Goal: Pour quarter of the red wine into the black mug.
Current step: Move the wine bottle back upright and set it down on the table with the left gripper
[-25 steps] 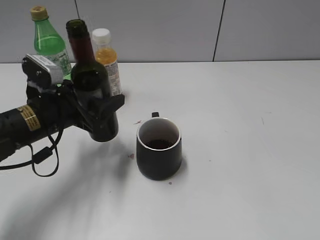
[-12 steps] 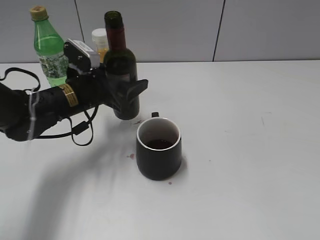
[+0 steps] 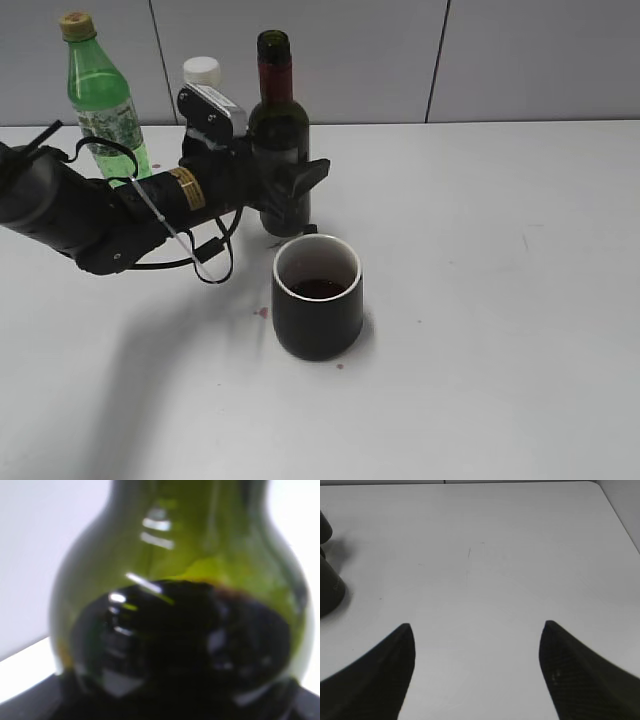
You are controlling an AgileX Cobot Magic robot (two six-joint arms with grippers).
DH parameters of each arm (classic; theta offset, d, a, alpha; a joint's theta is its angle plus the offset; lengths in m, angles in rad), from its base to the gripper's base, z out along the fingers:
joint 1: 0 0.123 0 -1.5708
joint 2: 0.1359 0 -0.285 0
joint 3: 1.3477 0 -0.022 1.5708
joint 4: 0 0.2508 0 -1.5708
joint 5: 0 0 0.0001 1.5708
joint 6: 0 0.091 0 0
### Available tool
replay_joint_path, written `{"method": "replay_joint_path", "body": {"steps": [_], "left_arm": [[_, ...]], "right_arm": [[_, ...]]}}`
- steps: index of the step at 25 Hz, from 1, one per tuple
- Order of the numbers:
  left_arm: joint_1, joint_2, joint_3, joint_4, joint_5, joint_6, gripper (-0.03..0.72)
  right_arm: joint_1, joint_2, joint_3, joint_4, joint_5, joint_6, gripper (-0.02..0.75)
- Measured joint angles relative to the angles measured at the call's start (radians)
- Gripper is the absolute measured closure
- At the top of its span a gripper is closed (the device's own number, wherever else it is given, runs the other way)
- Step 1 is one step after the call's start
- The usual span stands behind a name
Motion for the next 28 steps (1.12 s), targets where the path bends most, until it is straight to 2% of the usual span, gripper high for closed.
{"method": "replay_joint_path", "body": {"steps": [8, 28], "left_arm": [[-0.003, 0.048, -0.011, -0.081, 0.012, 0.000, 0.150], [-0.002, 0.090, -0.048, -0.089, 0.001, -0.026, 0.150]], "right_arm": [[0.000, 0.000, 0.000, 0.000, 0.000, 0.000, 0.152], [0.000, 0.000, 0.000, 0.000, 0.000, 0.000, 0.152]]}}
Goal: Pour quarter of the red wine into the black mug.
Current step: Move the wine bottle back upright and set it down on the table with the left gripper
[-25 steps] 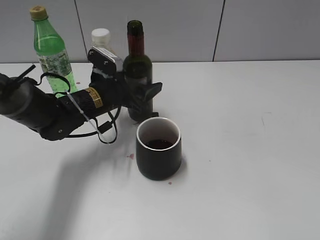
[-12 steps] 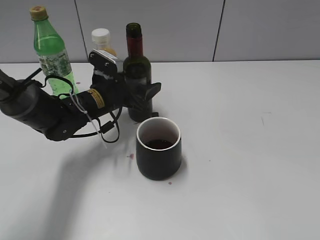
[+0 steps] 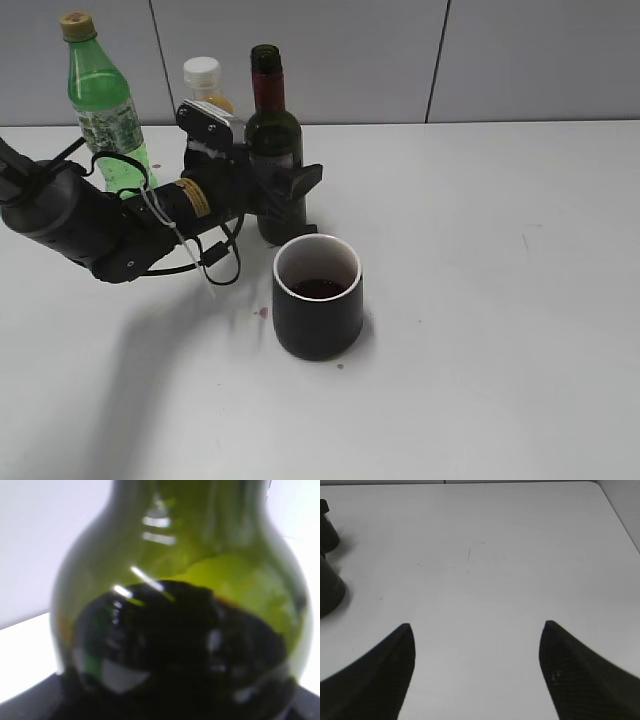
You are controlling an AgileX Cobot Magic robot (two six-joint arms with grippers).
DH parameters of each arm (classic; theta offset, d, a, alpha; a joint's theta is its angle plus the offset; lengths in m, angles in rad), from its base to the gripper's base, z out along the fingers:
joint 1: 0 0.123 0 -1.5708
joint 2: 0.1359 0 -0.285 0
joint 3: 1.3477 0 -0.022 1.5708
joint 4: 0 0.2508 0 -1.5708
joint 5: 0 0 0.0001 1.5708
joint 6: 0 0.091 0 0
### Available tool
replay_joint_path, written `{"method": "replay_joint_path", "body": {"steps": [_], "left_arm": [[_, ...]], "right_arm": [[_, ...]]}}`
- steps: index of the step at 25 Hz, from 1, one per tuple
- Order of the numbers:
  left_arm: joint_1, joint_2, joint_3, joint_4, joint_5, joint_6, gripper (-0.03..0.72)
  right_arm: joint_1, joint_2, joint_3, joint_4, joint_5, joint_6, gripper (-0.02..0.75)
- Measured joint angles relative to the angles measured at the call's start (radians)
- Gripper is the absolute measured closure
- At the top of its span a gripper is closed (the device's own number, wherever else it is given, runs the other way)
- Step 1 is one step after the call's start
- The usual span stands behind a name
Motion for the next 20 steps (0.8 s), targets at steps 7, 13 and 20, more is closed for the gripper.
{"method": "replay_joint_path", "body": {"steps": [7, 13, 20], "left_arm": [[0.000, -0.003, -0.001, -0.001, -0.012, -0.036, 0.121], [0.001, -0.052, -0.010, -0.004, -0.020, -0.046, 0.091], [0.002, -0.186, -0.010, -0.004, 0.028, -0.046, 0.094]], "right_arm": [[0.000, 0.000, 0.000, 0.000, 0.000, 0.000, 0.152], [0.000, 0.000, 0.000, 0.000, 0.000, 0.000, 0.152], [0.000, 0.000, 0.000, 0.000, 0.000, 0.000, 0.152]]}}
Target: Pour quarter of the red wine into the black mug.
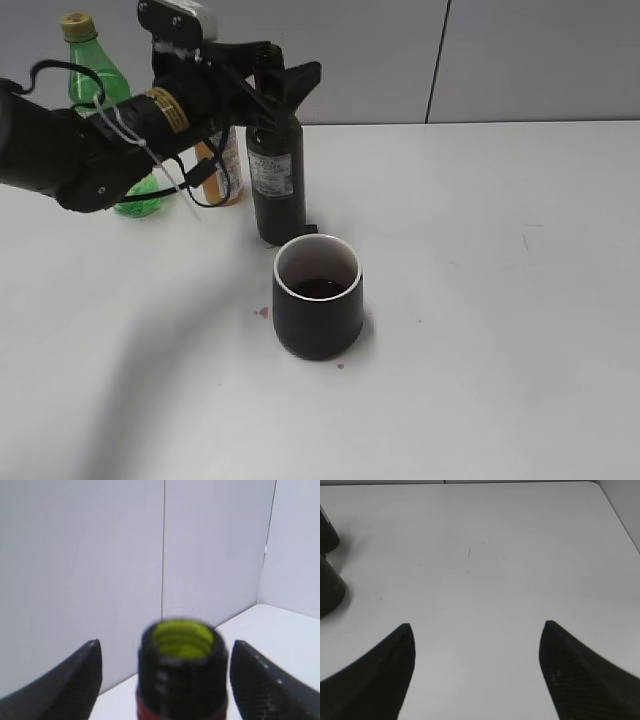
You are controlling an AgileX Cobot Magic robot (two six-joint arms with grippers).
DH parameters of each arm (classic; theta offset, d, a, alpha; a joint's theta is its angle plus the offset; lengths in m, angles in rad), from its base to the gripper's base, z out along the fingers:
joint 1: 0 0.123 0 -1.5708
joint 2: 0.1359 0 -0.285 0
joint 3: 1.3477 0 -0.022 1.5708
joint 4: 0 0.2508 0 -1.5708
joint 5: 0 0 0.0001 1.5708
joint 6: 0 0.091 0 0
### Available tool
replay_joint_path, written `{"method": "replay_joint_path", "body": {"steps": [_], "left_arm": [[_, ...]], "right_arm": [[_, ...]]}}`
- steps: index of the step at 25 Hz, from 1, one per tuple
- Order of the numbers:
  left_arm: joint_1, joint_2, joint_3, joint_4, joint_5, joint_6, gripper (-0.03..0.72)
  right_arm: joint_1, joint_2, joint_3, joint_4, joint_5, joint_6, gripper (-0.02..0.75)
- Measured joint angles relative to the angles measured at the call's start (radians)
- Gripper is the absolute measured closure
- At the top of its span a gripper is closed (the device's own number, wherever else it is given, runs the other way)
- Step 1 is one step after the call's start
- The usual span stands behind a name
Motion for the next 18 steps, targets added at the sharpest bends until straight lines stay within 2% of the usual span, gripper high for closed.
{"method": "replay_joint_path", "body": {"steps": [10, 13, 18], "left_arm": [[0.000, -0.264, 0.000, 0.002, 0.225, 0.000, 0.096], [0.000, -0.368, 0.000, 0.003, 0.388, 0.001, 0.096], [0.000, -0.538, 0.000, 0.004, 0.824, 0.001, 0.101]], "right_arm": [[0.000, 0.000, 0.000, 0.000, 0.000, 0.000, 0.152], [0.000, 0.000, 0.000, 0.000, 0.000, 0.000, 0.152], [0.000, 0.000, 0.000, 0.000, 0.000, 0.000, 0.152]]}}
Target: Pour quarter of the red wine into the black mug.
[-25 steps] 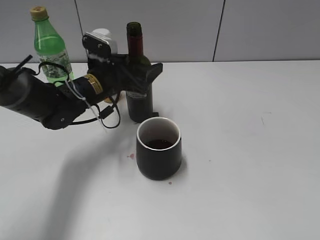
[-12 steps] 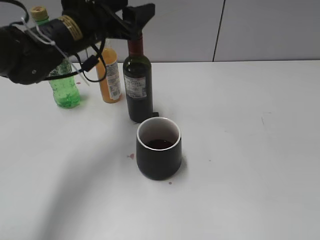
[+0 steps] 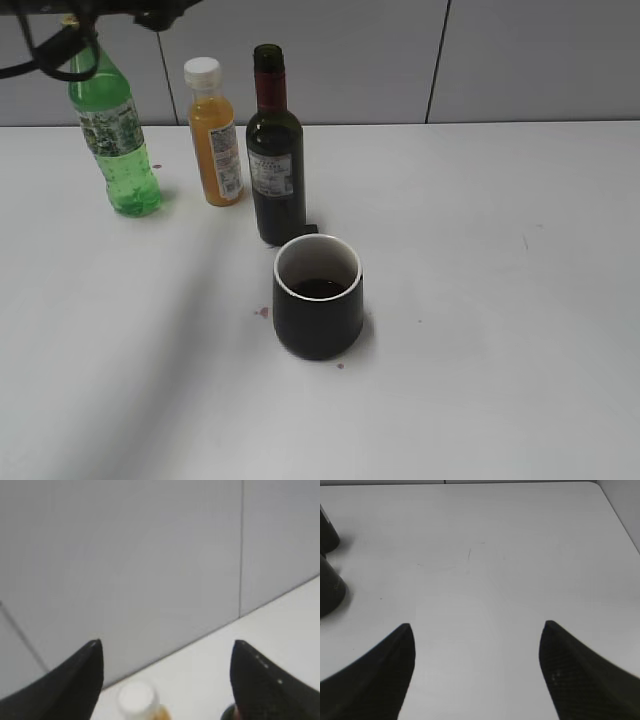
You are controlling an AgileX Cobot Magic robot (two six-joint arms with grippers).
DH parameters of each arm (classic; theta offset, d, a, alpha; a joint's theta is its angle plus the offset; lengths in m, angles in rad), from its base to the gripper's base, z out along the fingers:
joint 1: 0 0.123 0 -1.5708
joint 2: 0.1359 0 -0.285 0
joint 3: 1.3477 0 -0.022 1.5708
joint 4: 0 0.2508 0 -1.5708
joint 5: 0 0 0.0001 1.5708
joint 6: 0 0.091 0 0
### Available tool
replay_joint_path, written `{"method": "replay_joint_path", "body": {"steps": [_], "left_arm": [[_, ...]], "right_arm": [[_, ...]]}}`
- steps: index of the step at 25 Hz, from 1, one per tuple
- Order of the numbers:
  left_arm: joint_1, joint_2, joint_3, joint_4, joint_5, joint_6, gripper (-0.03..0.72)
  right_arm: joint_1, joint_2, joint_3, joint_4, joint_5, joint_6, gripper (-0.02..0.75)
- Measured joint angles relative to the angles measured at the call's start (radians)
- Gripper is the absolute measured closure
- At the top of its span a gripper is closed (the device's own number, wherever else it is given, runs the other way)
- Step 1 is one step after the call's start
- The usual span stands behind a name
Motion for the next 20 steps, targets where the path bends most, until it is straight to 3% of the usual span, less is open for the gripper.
{"method": "replay_joint_path", "body": {"steps": [11, 17, 20], "left_arm": [[0.012, -0.159, 0.000, -0.072, 1.016, 0.006, 0.108], [0.111, -0.161, 0.076, -0.318, 1.121, 0.158, 0.108], [0.179, -0.166, 0.151, -0.371, 1.133, 0.183, 0.108]], "right_arm": [[0.000, 0.000, 0.000, 0.000, 0.000, 0.000, 0.152], [0.000, 0.000, 0.000, 0.000, 0.000, 0.000, 0.152], [0.000, 0.000, 0.000, 0.000, 0.000, 0.000, 0.152]]}}
